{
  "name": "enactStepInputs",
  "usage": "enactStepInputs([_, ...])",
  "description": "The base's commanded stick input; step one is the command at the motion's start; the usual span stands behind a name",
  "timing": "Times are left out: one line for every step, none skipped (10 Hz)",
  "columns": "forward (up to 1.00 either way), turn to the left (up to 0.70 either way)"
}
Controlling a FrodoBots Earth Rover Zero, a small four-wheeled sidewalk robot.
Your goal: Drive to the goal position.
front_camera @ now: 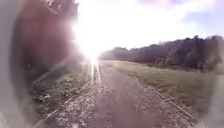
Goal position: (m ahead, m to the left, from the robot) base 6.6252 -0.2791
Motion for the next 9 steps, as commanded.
enactStepInputs([0.85, -0.32])
enactStepInputs([0.85, -0.16])
enactStepInputs([0.85, -0.06])
enactStepInputs([0.85, 0.0])
enactStepInputs([0.85, 0.0])
enactStepInputs([0.85, 0.0])
enactStepInputs([0.85, 0.0])
enactStepInputs([0.85, 0.0])
enactStepInputs([0.85, 0.0])
